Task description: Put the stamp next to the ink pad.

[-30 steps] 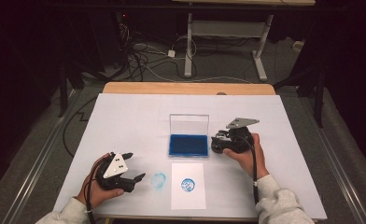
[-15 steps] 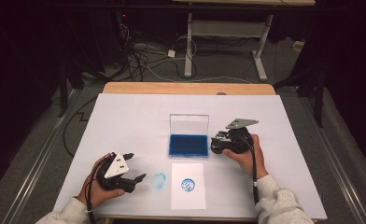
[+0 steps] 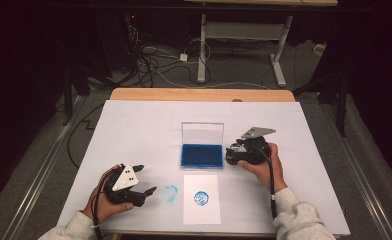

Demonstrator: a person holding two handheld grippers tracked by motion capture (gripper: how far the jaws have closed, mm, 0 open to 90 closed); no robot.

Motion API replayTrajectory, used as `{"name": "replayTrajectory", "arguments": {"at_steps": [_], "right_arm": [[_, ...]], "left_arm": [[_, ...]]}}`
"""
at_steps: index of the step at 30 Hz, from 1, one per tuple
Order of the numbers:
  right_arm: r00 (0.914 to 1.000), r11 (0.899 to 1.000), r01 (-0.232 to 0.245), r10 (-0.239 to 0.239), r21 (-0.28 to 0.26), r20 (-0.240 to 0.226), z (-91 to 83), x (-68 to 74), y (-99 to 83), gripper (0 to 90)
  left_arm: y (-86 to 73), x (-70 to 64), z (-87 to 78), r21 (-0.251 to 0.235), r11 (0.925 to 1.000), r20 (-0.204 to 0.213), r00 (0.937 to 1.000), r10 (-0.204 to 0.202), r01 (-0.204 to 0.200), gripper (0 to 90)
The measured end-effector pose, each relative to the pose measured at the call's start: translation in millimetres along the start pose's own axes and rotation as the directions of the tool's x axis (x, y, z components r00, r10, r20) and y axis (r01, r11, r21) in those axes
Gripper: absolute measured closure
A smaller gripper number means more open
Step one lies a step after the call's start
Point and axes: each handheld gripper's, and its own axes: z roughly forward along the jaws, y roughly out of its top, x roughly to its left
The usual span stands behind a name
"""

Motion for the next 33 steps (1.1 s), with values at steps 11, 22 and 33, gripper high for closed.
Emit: {"name": "replayTrajectory", "arguments": {"at_steps": [11, 22, 33], "right_arm": [[0.9976, 0.999, 0.025, -0.023, -0.033, 0.066, -2.7, 4.1, 2.7, 15.5], [0.9866, 0.995, 0.058, -0.045, -0.079, 0.157, -11.3, 9.3, 5.5, 15.9], [0.983, 0.988, 0.089, -0.067, -0.123, 0.171, -21.9, 14.4, 8.3, 16.2]], "left_arm": [[0.0, 0.1, -0.3, 0.001, 1.0, 0.0, 1.0, 0.004, -0.004, 18.7], [0.3, 0.3, -1.0, -0.006, 1.0, 0.0, 1.0, 0.003, -0.003, 18.7], [0.4, 0.6, -1.5, -0.009, 1.0, -0.001, 1.0, 0.001, -0.001, 18.7]]}}
